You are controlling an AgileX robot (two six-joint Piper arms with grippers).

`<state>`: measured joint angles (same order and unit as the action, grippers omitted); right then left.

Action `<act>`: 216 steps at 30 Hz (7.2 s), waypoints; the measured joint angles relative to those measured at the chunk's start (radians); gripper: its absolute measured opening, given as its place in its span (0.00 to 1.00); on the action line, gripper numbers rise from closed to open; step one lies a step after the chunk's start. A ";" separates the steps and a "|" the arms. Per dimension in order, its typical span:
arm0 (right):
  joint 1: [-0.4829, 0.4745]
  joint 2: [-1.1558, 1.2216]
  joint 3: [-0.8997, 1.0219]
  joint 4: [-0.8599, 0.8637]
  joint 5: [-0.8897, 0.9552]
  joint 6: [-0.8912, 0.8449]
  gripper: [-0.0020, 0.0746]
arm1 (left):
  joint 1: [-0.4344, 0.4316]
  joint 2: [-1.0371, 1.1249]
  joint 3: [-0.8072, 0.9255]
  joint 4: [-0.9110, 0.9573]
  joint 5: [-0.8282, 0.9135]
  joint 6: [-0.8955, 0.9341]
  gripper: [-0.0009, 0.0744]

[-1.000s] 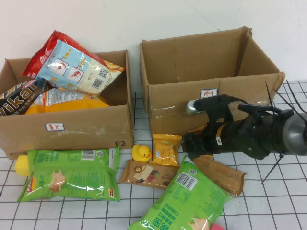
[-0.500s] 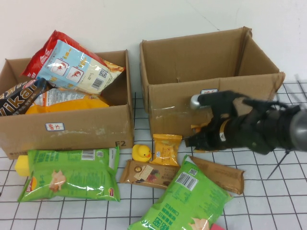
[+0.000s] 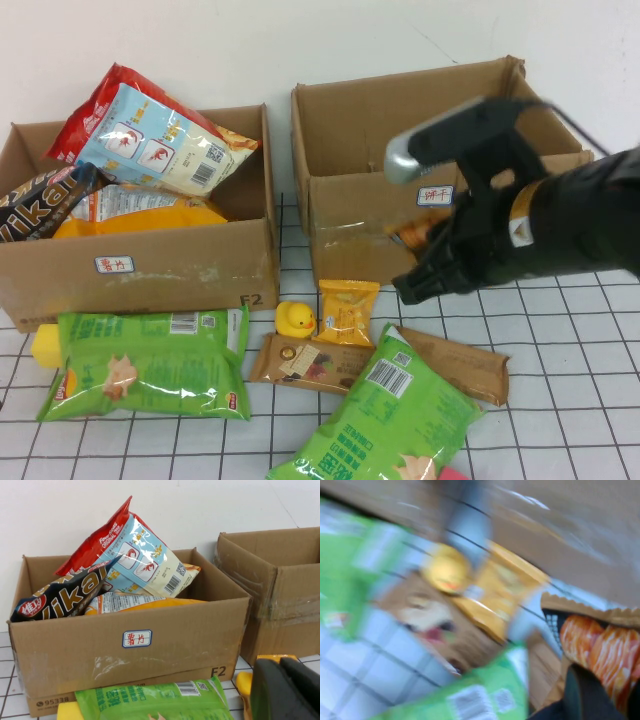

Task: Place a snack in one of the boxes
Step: Place the biscuit in the biscuit box, then pick up the biscuit, then place the biscuit in the biscuit box

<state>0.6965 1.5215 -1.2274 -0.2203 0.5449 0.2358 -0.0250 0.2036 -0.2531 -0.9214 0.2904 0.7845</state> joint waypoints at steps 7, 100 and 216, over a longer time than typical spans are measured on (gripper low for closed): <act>-0.024 -0.113 0.000 -0.066 -0.354 -0.071 0.14 | 0.000 0.000 0.000 -0.002 0.000 0.000 0.01; -0.025 0.684 -0.480 0.488 0.279 -1.179 0.80 | 0.000 0.000 0.000 -0.031 0.033 0.000 0.01; -0.019 0.467 -0.739 -0.074 0.192 -0.449 0.63 | 0.000 0.000 0.000 -0.032 0.019 0.023 0.01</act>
<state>0.6778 1.9885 -1.9660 -0.2947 0.7368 -0.2131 -0.0250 0.2036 -0.2531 -0.9535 0.3094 0.8079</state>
